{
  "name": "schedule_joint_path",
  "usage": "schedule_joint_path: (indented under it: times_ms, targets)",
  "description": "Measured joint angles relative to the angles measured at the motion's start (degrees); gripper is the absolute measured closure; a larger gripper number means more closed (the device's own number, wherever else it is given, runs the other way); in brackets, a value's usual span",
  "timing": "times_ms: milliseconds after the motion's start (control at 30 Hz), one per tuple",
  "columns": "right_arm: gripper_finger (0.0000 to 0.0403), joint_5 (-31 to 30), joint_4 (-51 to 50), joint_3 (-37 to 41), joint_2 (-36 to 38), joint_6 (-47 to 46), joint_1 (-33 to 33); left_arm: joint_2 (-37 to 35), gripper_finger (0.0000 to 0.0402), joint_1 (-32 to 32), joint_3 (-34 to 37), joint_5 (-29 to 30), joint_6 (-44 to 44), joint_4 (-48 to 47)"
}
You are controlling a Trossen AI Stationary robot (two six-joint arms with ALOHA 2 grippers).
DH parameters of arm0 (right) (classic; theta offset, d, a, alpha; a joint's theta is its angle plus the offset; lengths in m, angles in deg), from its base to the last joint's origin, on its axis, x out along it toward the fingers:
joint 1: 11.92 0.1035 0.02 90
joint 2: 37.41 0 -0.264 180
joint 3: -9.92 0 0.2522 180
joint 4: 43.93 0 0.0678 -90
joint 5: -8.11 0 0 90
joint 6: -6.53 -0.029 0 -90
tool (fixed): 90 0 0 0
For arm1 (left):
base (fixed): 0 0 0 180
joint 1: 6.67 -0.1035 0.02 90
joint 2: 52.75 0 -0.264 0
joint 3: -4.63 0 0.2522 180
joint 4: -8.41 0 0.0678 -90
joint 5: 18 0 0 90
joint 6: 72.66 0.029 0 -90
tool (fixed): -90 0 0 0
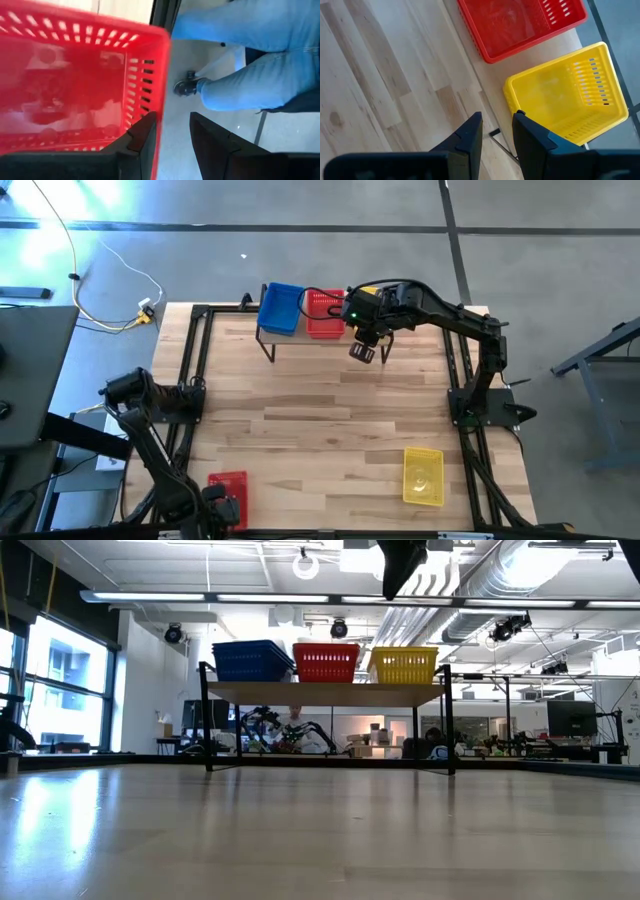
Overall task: Stack baskets on shelf by color
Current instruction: Stack the red bin on top of the red bin on the shelf
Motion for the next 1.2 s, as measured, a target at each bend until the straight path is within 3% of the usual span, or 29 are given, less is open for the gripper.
schedule_joint_path:
  times_ms: [400,567,733,1000,1200]
  targets:
    - [0.0308,0.0,0.0,0.0,0.0,0.2,0.0,3.5,0.0292,0.0,0.0,-2.4,-1.5,-1.9]
    - [0.0308,0.0,0.0,0.0,0.0,0.2,0.0,3.5,0.0329,-0.1,0.0,-1.6,-1.4,-4.8]
    - [0.0308,0.0,0.0,0.0,0.0,-1.3,0.0,3.4,0.0391,-1.2,-0.1,-0.8,1.7,-5.2]
    - [0.0308,-0.8,0.0,0.0,0.0,-1.3,1.4,1.1,0.0398,-7.3,-1.5,1.3,10.1,-12.8]
    - [0.0308,-8.7,-2.5,0.0,0.0,-1.3,3.5,-1.8,0.0399,-14.6,-5.0,3.7,20.3,-21.1]
